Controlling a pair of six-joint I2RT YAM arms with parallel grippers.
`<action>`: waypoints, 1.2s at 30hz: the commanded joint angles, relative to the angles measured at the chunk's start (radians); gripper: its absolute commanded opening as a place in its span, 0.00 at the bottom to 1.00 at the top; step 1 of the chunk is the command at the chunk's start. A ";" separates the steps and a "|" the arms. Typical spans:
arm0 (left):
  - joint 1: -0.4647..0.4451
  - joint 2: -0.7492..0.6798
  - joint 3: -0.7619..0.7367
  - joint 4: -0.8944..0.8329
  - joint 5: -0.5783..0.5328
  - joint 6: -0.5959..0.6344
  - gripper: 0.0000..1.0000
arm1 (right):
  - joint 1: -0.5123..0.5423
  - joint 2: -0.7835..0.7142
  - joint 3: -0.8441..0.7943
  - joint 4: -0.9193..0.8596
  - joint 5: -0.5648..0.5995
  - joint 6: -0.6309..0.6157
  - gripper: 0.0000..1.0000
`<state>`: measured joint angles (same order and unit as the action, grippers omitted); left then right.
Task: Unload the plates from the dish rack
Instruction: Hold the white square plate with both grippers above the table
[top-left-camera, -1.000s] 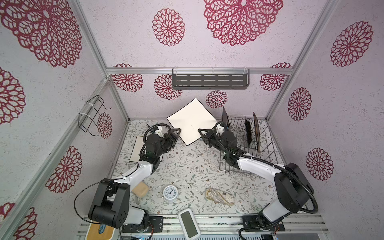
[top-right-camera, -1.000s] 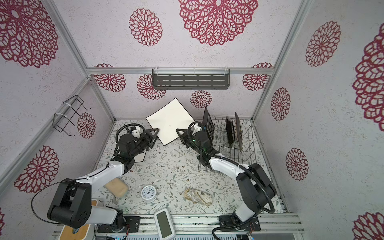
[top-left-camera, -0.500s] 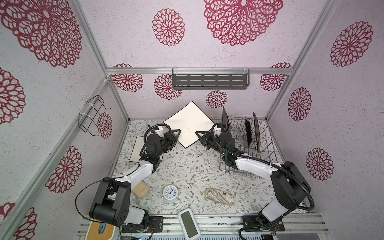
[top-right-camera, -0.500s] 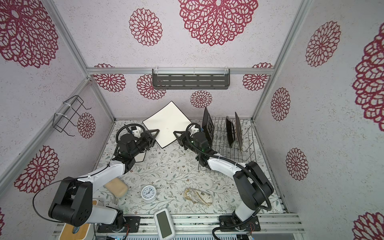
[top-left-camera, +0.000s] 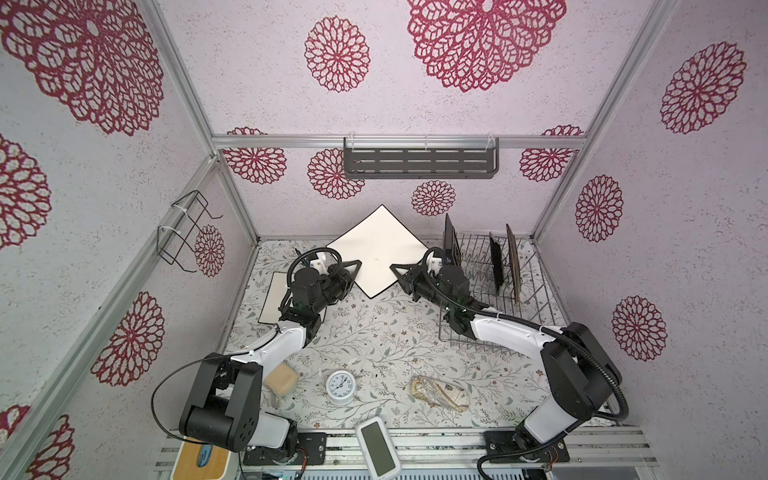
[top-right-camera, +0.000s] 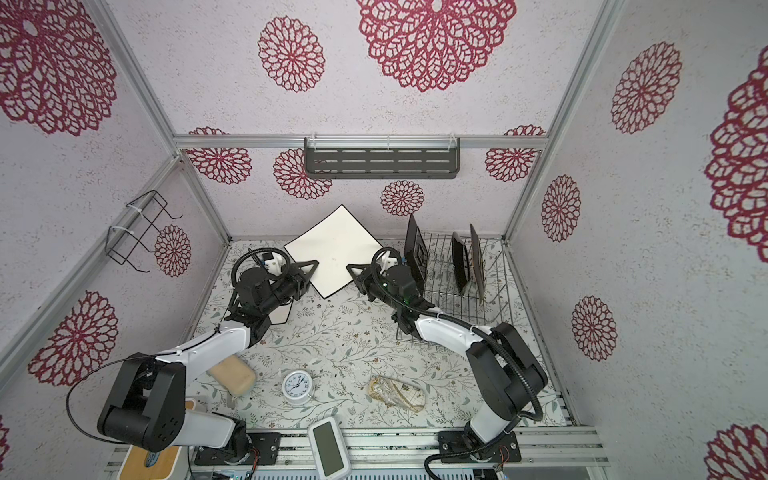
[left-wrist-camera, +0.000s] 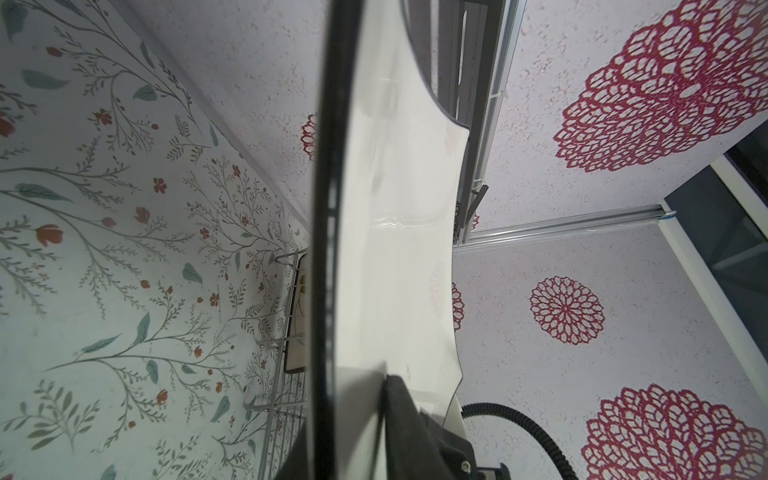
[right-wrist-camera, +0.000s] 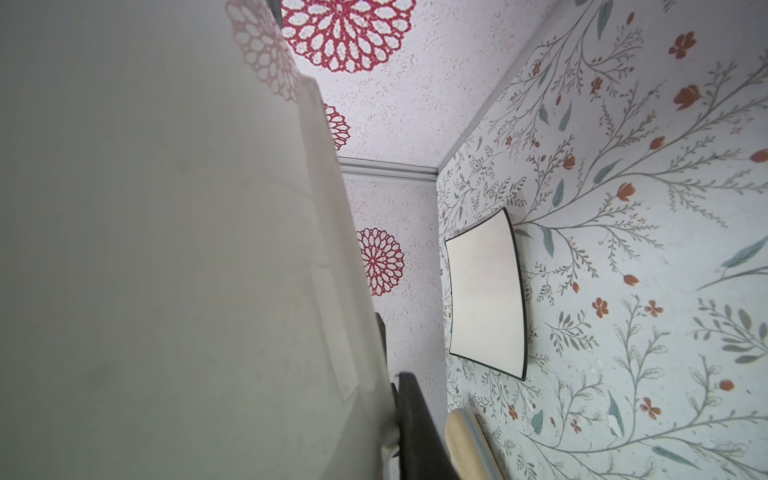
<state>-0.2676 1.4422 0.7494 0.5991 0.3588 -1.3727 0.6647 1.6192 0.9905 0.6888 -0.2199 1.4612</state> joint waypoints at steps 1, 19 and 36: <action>0.000 0.004 -0.007 0.026 0.009 0.023 0.13 | 0.004 -0.070 0.037 0.264 -0.023 -0.043 0.00; 0.029 -0.034 0.005 0.015 0.012 0.012 0.00 | -0.010 -0.049 0.032 0.253 -0.037 -0.029 0.52; 0.080 -0.094 -0.020 0.026 0.011 -0.007 0.00 | -0.033 -0.013 -0.016 0.301 -0.062 0.025 0.66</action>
<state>-0.2096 1.3968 0.7334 0.5461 0.3721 -1.4158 0.6518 1.6409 0.9569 0.8108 -0.2745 1.4792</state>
